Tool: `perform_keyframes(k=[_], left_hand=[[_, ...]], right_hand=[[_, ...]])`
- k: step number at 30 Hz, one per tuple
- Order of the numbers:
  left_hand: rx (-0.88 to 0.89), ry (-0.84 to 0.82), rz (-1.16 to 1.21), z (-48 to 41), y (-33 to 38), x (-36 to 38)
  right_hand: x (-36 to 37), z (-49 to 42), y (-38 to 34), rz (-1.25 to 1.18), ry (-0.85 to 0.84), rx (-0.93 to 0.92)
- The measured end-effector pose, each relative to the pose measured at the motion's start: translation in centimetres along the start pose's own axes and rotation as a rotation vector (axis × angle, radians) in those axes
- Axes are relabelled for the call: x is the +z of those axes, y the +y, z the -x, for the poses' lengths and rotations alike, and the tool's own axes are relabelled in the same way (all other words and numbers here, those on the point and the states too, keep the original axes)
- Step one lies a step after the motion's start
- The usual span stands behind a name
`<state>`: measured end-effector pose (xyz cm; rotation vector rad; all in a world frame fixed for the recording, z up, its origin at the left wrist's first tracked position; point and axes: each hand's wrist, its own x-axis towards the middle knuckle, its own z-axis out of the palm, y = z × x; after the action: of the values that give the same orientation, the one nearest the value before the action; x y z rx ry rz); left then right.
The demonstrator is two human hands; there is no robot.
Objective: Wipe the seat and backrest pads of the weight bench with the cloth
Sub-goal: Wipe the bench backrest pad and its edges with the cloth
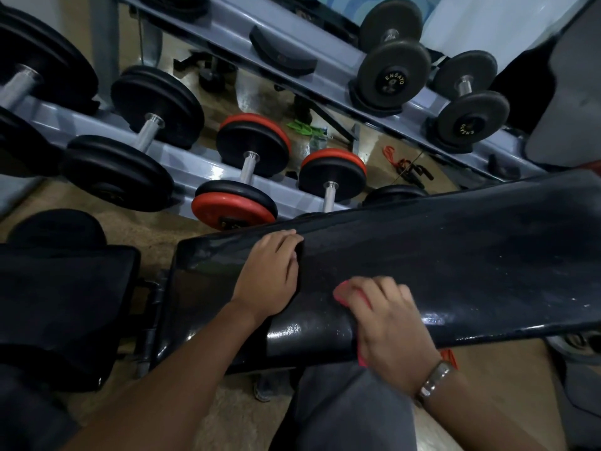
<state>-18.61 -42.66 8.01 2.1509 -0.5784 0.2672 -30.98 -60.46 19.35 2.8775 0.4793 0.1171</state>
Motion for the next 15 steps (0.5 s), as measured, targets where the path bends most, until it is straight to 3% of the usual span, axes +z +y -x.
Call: perform_keyframes(k=[4, 9, 15], left_hand=[[-0.008, 0.0, 0.009, -0.1, 0.0, 0.0], [0.004, 0.005, 0.002, -0.1, -0.1, 0.1], [-0.008, 0.002, 0.012, 0.0, -0.1, 0.1]], right_hand=[[0.2, 1.5, -0.4, 0.005, -0.067, -0.236], [-0.1, 0.0, -0.5, 0.025, -0.026, -0.004], [0.9, 1.9, -1.1, 0.04, -0.07, -0.256]])
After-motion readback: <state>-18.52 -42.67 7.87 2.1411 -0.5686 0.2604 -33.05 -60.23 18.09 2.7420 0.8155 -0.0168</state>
